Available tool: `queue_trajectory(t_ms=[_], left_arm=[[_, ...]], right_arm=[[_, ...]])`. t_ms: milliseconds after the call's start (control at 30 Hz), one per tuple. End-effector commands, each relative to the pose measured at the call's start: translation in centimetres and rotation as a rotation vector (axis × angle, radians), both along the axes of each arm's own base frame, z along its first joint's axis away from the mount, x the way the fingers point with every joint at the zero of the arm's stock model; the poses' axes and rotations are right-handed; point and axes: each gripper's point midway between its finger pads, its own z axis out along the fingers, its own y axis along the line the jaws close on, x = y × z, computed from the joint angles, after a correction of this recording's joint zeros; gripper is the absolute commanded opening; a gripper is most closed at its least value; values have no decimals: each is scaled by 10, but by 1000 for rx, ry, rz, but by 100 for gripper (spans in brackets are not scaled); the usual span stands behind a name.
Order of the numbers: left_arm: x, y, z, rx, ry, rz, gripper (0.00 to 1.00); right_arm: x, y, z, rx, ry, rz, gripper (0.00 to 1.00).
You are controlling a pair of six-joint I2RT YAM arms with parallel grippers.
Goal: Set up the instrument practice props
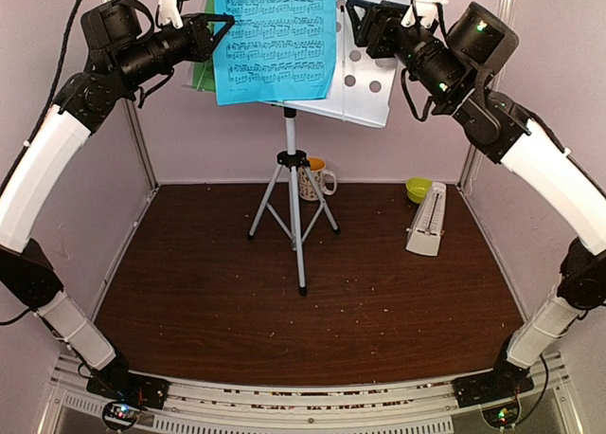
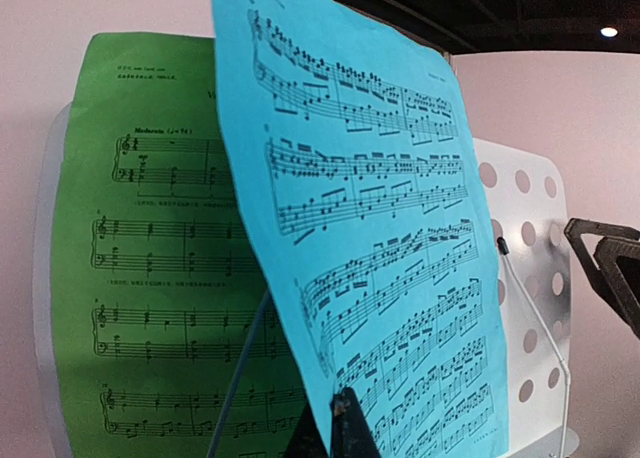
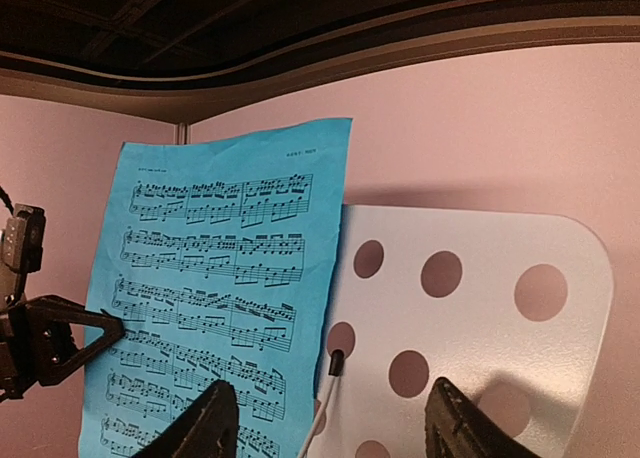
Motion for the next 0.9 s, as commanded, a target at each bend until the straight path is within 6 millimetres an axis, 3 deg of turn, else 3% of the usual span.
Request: queue_trajectory(t_ms=[0, 133, 333, 867], left_arm=[[-1, 8, 13, -11, -38, 31, 0], [-3, 6, 14, -9, -49, 15, 0], [-5, 3, 15, -14, -58, -10, 0], [-6, 2, 14, -19, -66, -18, 0]], right_arm=[[-3, -15, -4, 34, 37, -35, 64], [-2, -20, -21, 68, 100, -23, 63], [2, -7, -43, 150, 204, 73, 63], [14, 26, -59, 188, 290, 182, 53]])
